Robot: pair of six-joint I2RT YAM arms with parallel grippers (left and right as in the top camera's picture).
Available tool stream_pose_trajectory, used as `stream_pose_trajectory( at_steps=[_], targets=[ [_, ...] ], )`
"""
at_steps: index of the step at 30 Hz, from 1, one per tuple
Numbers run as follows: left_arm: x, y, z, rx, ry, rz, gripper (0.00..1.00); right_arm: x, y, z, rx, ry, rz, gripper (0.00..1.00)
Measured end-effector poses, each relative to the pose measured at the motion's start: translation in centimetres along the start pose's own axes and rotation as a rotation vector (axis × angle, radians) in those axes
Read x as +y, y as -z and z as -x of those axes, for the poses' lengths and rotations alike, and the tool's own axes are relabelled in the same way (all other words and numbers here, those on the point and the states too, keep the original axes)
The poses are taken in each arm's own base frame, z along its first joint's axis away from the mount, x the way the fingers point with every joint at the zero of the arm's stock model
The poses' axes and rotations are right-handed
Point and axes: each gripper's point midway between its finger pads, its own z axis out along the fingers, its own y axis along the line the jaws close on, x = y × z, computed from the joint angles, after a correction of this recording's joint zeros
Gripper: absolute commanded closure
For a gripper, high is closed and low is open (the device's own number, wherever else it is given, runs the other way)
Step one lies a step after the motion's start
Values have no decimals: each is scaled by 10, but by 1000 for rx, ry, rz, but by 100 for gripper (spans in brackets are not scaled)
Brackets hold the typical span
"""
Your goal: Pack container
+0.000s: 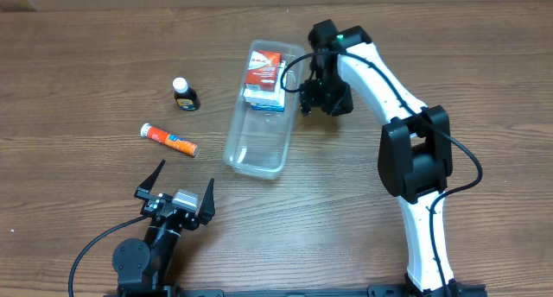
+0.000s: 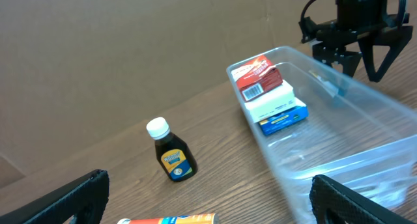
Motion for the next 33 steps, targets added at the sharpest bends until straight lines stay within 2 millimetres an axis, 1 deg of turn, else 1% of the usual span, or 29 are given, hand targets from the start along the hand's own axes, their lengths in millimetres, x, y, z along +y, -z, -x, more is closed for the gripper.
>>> stream_pose_trajectory(
  at_steps=[3, 5, 7, 10, 17, 26, 33],
  targets=[
    [0, 0, 0, 0, 0, 0, 0, 5, -1, 3, -17, 13, 4, 27],
    [0, 0, 0, 0, 0, 0, 0, 6, 0, 13, -57, 14, 16, 27],
    [0, 0, 0, 0, 0, 0, 0, 11, 2, 31, -130, 28, 36, 26],
    [0, 0, 0, 0, 0, 0, 0, 16, 5, 49, -204, 59, 54, 26],
    [0, 0, 0, 0, 0, 0, 0, 26, 13, 77, -327, 128, 80, 27],
    [0, 0, 0, 0, 0, 0, 0, 35, 23, 100, -432, 175, 101, 27],
    [0, 0, 0, 0, 0, 0, 0, 46, 29, 108, -475, 215, 154, 26]
  ],
)
